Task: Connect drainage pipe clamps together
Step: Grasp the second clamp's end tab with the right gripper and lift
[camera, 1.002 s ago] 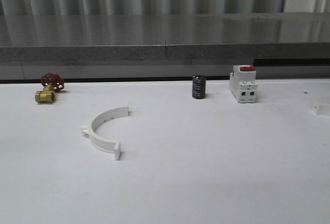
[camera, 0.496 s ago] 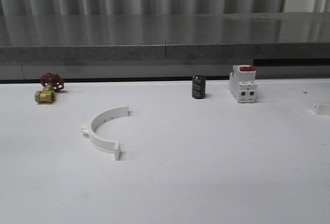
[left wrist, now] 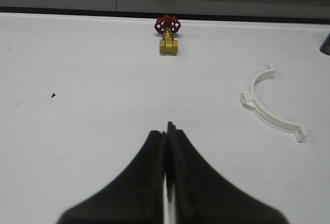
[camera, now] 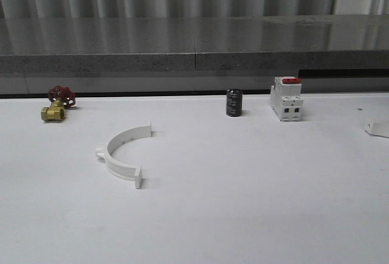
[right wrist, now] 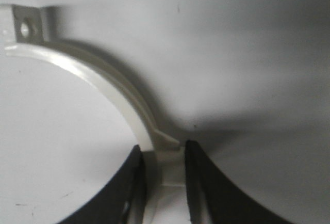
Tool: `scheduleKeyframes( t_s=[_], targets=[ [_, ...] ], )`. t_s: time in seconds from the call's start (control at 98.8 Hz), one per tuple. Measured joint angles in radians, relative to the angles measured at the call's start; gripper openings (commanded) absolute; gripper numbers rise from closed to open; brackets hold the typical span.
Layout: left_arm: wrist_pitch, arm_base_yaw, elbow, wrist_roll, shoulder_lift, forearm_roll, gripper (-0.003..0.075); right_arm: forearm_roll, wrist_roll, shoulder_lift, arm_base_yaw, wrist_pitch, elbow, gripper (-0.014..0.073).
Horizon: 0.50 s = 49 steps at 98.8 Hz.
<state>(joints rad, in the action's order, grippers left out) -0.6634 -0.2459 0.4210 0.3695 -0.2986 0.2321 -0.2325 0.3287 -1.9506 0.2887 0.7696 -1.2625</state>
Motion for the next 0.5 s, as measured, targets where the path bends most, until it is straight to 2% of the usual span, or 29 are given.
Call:
scheduleKeyframes(
  t_s=[0.304,0.496],
  targets=[
    [0.000,0.000,0.000,0.000,0.000,0.000,-0.0020,-0.002,0.000,0.000,0.000,0.012,0.000,0.0088],
    [0.000,0.000,0.000,0.000,0.000,0.000,-0.0020,-0.066,-0.003,0.005,-0.012,0.022,0.000,0.0091]
  ],
)
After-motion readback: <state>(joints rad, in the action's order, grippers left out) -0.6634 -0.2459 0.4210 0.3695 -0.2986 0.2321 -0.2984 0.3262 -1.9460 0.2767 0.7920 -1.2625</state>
